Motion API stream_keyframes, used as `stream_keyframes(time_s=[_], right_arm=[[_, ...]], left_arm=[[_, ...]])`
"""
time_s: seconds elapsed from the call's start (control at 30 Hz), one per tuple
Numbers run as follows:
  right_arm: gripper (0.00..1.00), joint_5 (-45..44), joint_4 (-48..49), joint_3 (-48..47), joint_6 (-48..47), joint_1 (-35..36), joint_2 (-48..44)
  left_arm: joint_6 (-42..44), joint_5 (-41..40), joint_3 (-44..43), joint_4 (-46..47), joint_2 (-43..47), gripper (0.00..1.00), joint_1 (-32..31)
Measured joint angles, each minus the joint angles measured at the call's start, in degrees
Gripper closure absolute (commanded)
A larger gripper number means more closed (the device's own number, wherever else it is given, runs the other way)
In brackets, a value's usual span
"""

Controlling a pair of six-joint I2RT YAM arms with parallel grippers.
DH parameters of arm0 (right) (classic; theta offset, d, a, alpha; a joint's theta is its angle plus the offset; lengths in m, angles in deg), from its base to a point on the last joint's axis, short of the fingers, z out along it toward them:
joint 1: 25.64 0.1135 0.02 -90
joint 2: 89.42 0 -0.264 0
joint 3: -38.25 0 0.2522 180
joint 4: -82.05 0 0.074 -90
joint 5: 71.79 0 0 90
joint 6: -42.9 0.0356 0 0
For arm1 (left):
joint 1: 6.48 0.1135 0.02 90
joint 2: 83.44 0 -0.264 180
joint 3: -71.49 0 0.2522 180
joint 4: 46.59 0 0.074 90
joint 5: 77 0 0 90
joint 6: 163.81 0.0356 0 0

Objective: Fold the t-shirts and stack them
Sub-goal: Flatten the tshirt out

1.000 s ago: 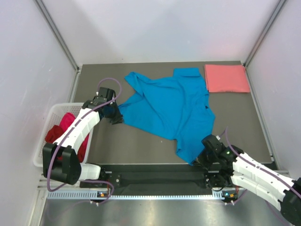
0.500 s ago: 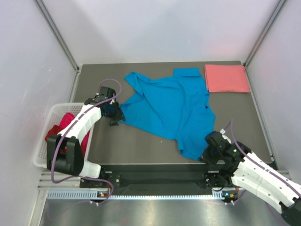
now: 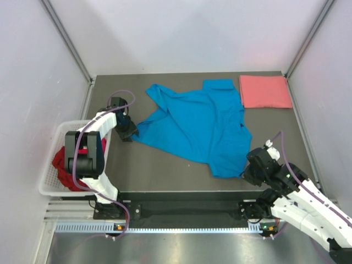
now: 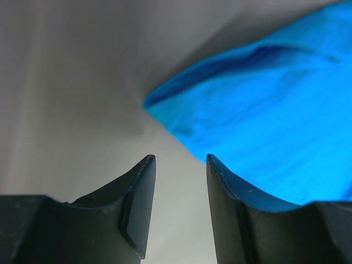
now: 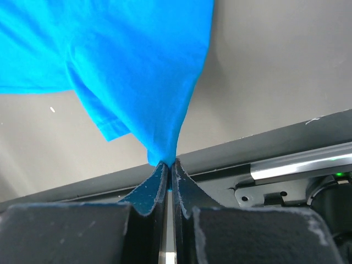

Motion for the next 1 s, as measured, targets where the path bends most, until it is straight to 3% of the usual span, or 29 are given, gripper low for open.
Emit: stream_keyframes(time_s=[0.5, 0.7, 0.87, 0.9, 0.93, 1.0], right_arm=[[1.00, -1.2, -2.2, -1.5, 0.4, -0.8, -3.7], [1.00, -1.2, -3.2, -1.5, 1.6, -0.8, -5.8], [1.00, -1.2, -4.0, -1.4, 2.2, -0.8, -6.8], [1.00, -1.1, -4.1, -1.4, 2.4, -0.8, -7.0], [1.00, -1.0, -4.2, -1.4, 2.5, -0.8, -7.2], [1.00, -1.0, -4.3, -1.4, 2.5, -0.8, -7.7]], left_arm=[[1.6, -7.5, -1.6, 3.0, -5.1, 0.53, -0.2], [2.0, -8.2, -2.2, 3.8, -5.9, 0.57, -0.2], [3.0, -8.2, -3.1, 5.5, -7.0, 0.78, -0.2], [3.2, -8.1, -3.1, 5.9, -7.0, 0.91, -0.2], [3.3, -7.9, -3.2, 6.4, -7.2, 0.97, -0.2], [3.8, -7.3, -3.5, 6.6, -7.4, 1.00, -0.2]])
